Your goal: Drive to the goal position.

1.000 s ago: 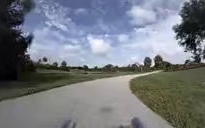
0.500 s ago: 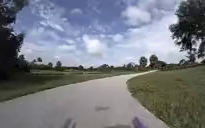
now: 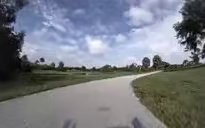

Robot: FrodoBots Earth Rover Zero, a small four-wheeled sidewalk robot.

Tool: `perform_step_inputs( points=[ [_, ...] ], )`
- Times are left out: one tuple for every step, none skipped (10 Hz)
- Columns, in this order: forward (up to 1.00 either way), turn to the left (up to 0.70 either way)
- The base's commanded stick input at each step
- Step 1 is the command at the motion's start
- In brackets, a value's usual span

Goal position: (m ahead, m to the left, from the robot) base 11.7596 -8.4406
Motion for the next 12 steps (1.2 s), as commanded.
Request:
perform_step_inputs(
  points=[
    [0.69,0.03],
    [0.69,0.03],
    [0.69,0.03],
    [0.69,0.03],
    [0.69,0.03],
    [0.69,0.03],
    [0.69,0.03],
    [0.69,0.03],
    [0.69,0.03],
    [0.69,0.04],
    [0.69,0.04],
    [0.69,0.04]
  ],
)
